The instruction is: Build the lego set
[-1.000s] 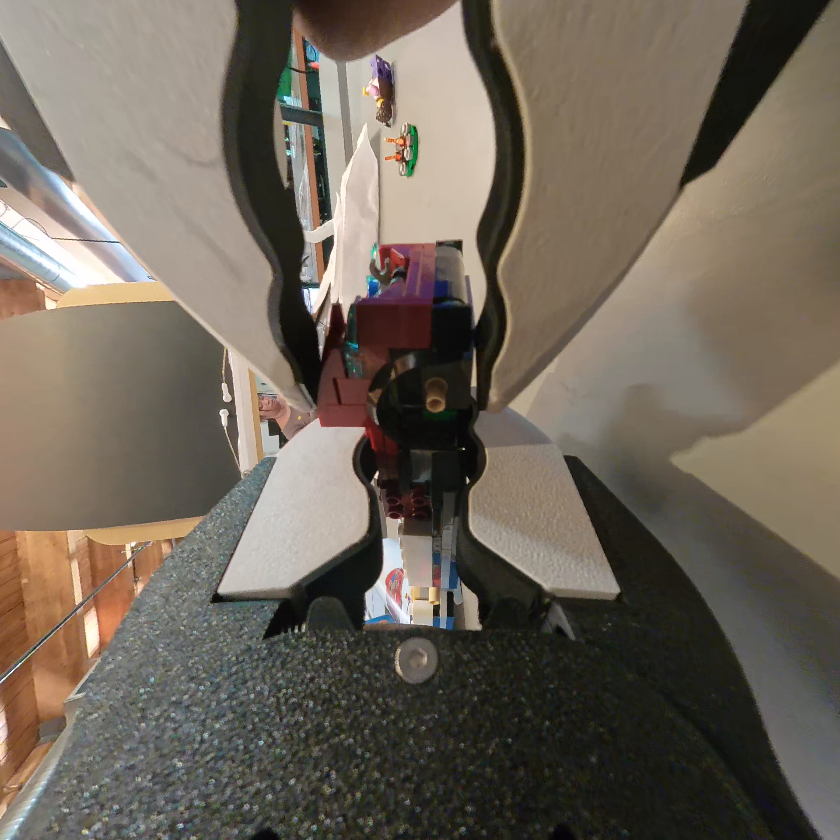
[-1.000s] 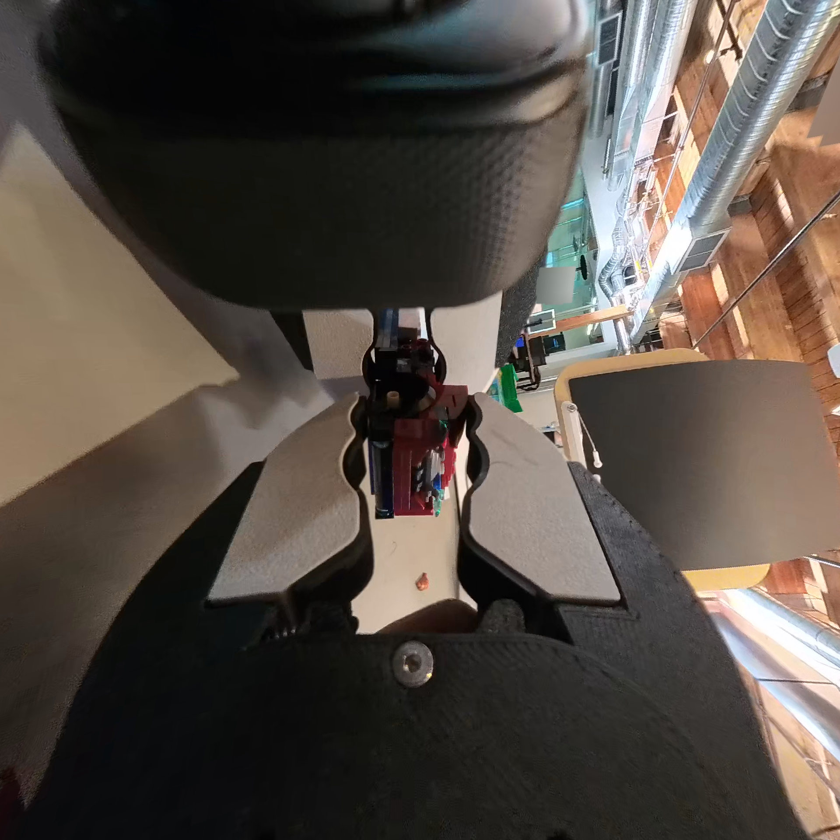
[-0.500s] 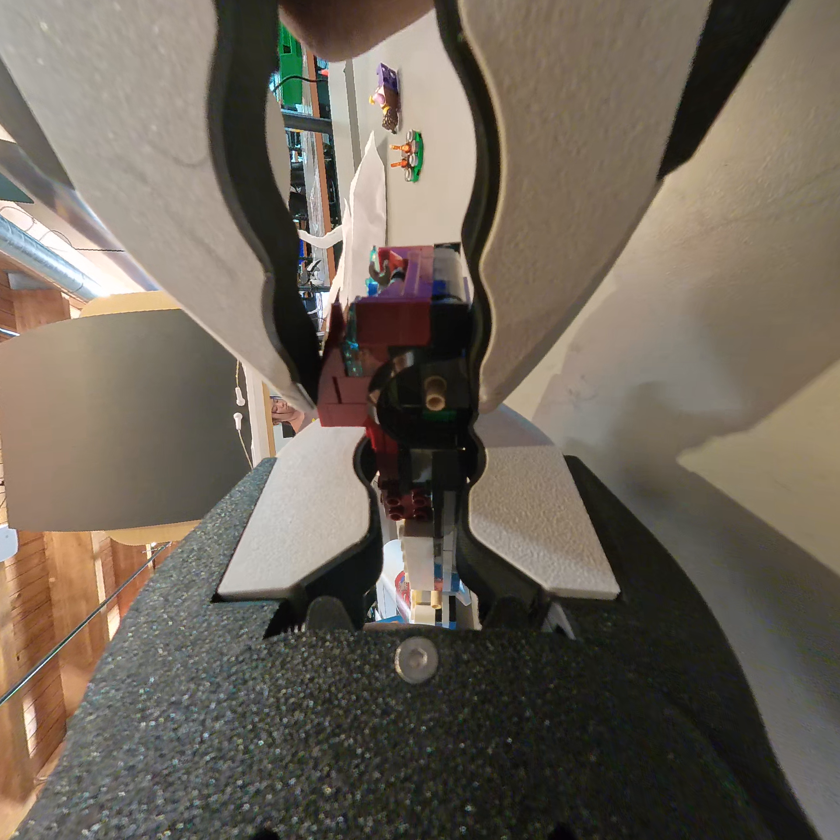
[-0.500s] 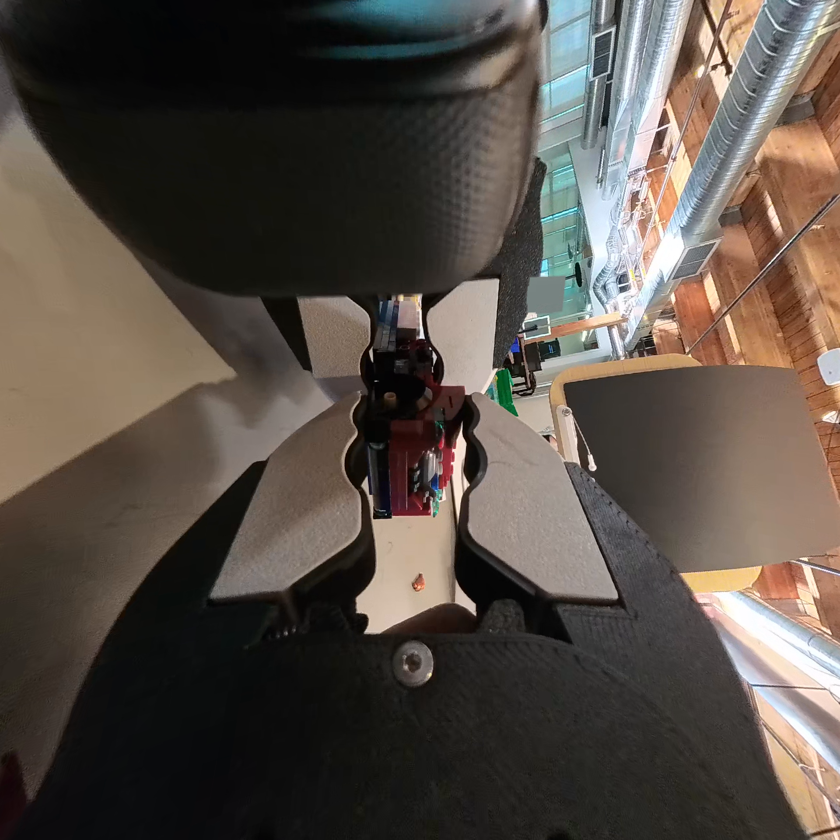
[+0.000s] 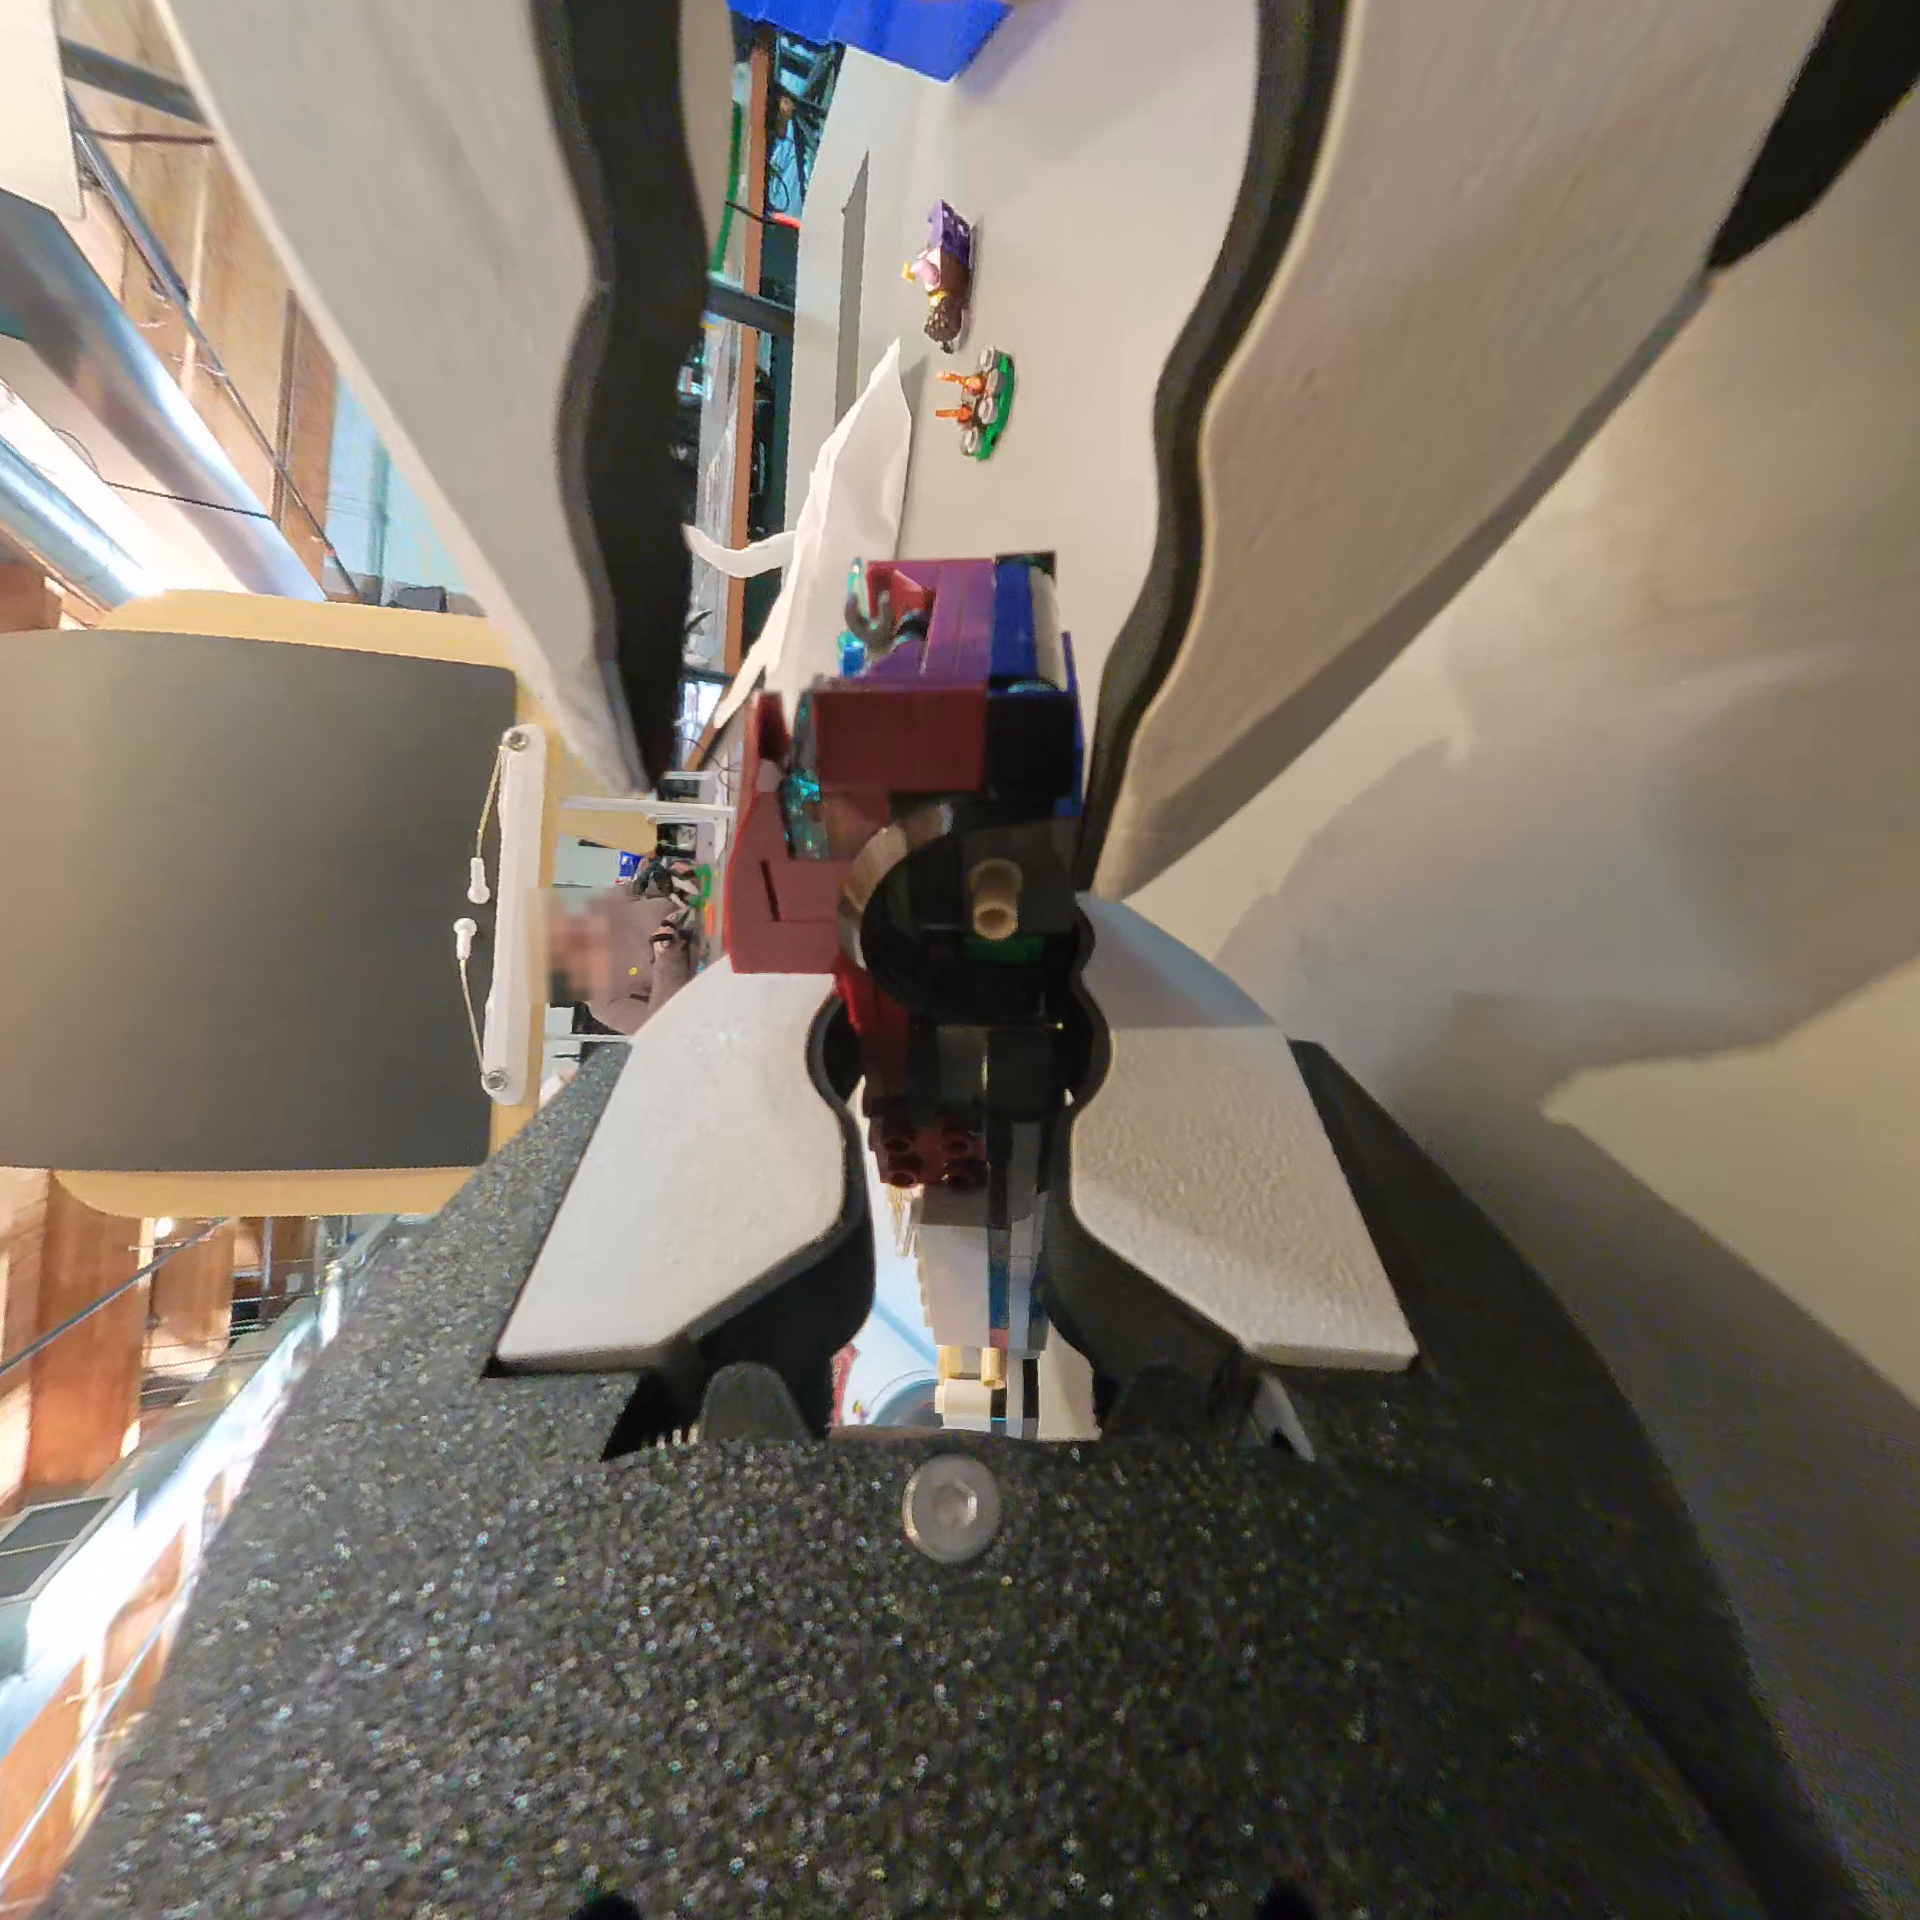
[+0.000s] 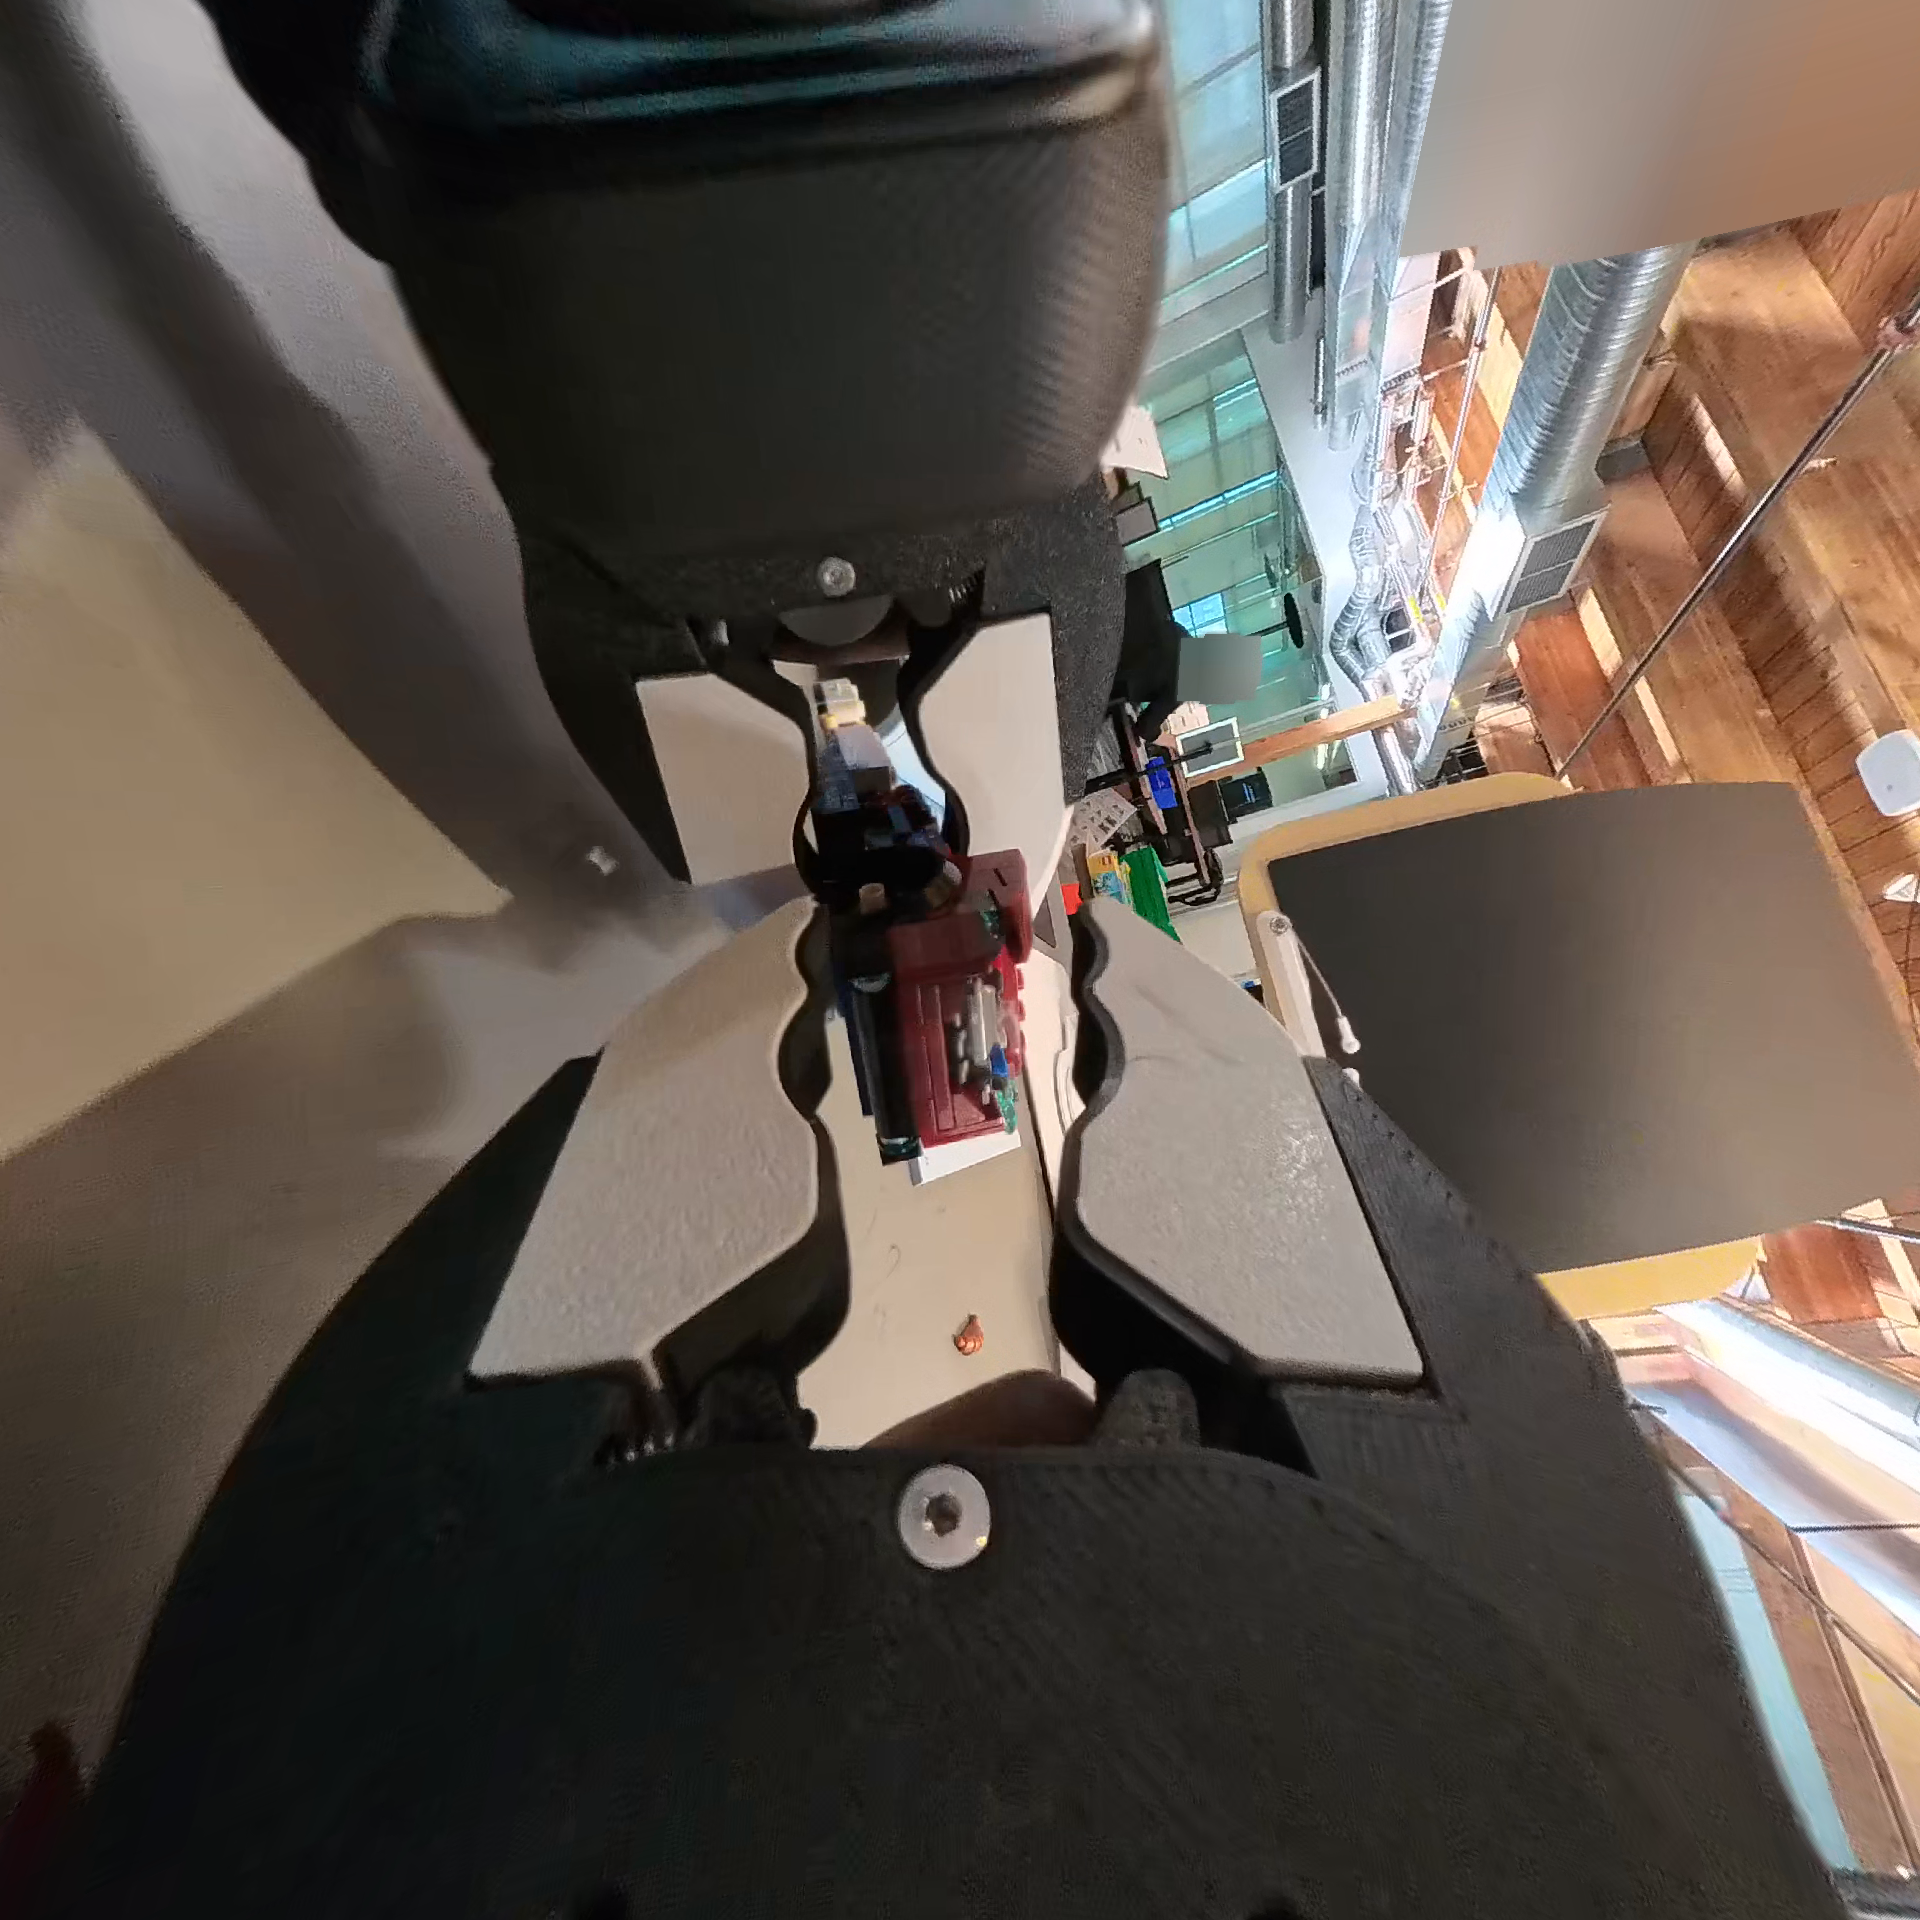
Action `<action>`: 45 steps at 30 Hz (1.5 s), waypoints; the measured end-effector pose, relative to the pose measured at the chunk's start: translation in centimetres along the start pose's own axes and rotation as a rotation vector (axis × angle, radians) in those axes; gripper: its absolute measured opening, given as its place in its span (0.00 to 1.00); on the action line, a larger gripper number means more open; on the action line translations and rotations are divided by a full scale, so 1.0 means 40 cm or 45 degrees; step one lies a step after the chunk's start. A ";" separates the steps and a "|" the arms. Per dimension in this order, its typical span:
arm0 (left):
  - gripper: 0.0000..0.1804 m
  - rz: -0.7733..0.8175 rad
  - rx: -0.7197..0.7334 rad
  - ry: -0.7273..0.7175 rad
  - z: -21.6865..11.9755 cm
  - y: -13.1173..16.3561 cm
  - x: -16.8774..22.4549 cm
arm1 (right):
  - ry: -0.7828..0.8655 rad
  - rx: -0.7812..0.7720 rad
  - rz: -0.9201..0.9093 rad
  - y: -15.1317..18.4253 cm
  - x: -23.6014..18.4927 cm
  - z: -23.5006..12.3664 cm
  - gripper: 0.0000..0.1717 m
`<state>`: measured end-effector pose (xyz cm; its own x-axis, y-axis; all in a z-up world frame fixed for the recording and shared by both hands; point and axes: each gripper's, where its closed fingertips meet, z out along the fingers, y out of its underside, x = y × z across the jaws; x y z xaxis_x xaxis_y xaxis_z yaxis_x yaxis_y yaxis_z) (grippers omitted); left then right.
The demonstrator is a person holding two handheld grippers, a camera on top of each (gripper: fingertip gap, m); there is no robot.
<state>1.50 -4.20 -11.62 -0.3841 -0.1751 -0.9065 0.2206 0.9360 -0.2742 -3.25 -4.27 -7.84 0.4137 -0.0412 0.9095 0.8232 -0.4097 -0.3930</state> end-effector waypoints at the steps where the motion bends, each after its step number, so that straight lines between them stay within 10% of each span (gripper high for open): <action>1: 0.20 -0.005 0.001 0.003 0.000 0.001 0.001 | 0.000 -0.004 -0.005 0.002 -0.002 0.000 0.24; 45: 0.20 -0.059 0.043 -0.064 0.005 0.006 -0.013 | -0.021 -0.007 0.083 0.009 -0.008 -0.006 0.27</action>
<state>1.93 -3.95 -11.29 -0.3490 -0.2337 -0.9075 0.2341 0.9160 -0.3259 -3.17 -4.63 -8.25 0.4729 -0.0534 0.8795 0.7920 -0.4116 -0.4509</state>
